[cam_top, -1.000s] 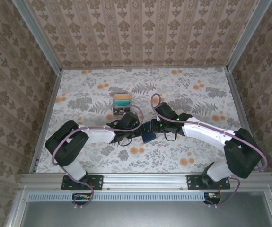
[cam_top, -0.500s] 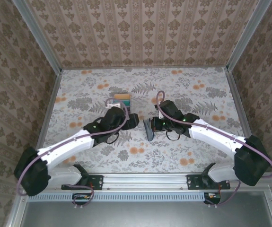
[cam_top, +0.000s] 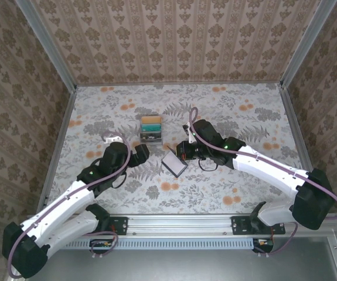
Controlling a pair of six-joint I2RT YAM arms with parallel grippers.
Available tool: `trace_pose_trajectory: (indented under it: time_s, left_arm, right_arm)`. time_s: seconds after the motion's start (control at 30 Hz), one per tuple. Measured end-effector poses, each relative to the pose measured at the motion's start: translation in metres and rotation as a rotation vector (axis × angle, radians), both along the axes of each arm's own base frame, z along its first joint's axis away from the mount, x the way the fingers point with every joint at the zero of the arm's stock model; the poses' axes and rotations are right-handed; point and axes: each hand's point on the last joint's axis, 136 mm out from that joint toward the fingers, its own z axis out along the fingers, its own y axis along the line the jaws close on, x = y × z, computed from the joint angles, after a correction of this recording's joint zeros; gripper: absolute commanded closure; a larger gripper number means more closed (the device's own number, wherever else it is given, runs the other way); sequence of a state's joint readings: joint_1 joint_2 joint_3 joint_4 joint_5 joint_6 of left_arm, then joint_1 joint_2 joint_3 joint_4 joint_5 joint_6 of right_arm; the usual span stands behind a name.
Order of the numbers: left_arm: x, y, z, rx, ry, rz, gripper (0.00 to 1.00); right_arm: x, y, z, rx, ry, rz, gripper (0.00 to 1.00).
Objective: Take the credit cards out of the card holder
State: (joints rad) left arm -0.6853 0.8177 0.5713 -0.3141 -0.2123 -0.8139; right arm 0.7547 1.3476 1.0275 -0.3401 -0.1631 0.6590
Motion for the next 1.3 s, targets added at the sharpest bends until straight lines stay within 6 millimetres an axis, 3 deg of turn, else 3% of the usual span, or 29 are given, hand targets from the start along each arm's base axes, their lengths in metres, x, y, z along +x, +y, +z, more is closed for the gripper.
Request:
trace_pose_trajectory:
  time_s: [0.2, 0.47, 0.63, 0.83, 1.07, 1.3]
  left_arm:
    - [-0.003, -0.004, -0.008, 0.000, 0.029, -0.023, 0.00]
    - [-0.004, -0.020, -0.029, 0.009, 0.101, -0.085, 0.01]
    - [-0.009, -0.037, -0.040, 0.018, 0.131, -0.143, 0.01]
    - [-0.016, -0.058, -0.057, 0.048, 0.165, -0.225, 0.09]
    - [-0.025, -0.099, -0.073, 0.051, 0.189, -0.356, 0.36]
    - [-0.023, -0.133, -0.089, 0.021, 0.216, -0.430, 0.43]
  right_arm:
    - [0.004, -0.017, -0.016, -0.047, 0.001, -0.053, 1.00]
    - [0.012, -0.093, -0.065, -0.161, 0.050, -0.226, 1.00]
    - [0.005, -0.122, -0.100, -0.243, 0.105, -0.277, 1.00]
    - [0.002, -0.130, -0.127, -0.320, 0.151, -0.268, 0.93]
    - [0.001, -0.130, -0.152, -0.361, 0.195, -0.247, 0.95]
    - [0.000, -0.129, -0.159, -0.353, 0.192, -0.245, 0.95]
